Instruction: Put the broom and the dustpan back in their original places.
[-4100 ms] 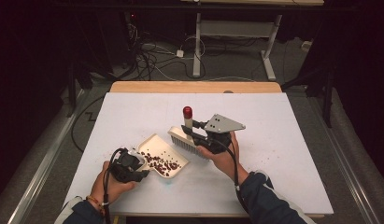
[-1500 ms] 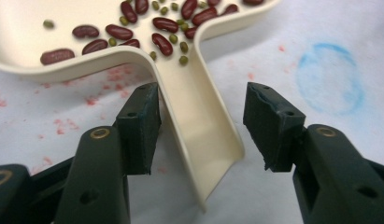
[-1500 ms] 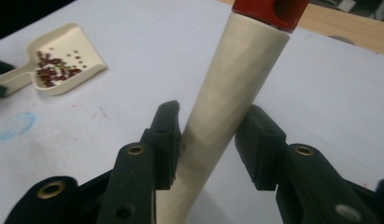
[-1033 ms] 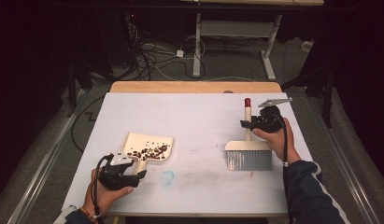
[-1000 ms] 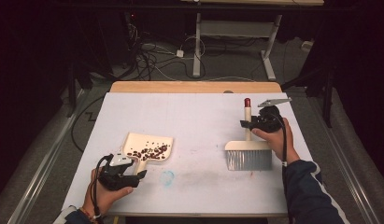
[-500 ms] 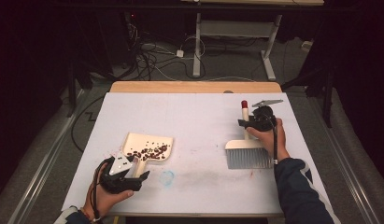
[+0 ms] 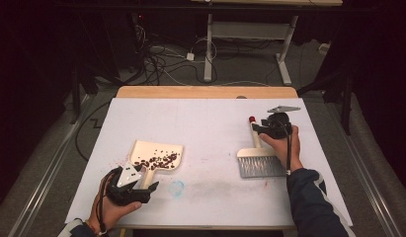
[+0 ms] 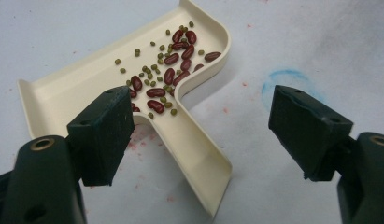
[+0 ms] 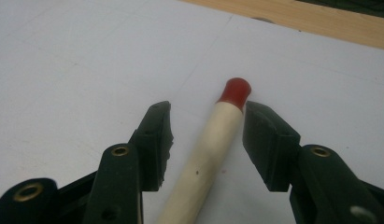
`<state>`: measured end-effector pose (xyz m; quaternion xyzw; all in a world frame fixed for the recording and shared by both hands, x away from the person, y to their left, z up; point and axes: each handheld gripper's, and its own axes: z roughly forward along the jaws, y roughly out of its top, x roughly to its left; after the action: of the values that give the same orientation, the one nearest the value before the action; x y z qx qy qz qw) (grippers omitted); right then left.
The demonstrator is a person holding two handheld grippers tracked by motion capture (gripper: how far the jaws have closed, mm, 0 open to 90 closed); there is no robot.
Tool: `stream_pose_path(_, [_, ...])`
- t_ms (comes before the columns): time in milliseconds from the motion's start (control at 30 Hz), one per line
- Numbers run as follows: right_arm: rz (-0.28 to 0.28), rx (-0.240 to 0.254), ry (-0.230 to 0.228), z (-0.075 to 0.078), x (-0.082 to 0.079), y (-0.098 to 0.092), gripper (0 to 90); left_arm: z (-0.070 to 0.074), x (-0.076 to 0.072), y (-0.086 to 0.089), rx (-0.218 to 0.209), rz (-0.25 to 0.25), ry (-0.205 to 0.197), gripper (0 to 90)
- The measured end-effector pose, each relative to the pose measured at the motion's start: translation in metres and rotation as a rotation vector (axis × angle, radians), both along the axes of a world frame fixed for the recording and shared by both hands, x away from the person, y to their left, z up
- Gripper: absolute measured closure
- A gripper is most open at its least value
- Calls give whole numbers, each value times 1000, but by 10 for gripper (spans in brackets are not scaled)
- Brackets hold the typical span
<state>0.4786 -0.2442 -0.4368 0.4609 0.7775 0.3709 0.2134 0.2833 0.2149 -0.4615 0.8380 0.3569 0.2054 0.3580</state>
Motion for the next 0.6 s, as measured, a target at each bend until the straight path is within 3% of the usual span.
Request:
stream_pose_path(267, [18,40,-75,13,-14,3,513,-3,0,-2,16,-11,9,224])
stream_pose_path(433, [37,7,-126,20,-24,11,496,-4,-2,-6,33,-25,2,224])
stream_pose_path(600, [70,17,-156,27,-32,13,482,-4,-3,-7,39,-24,1,224])
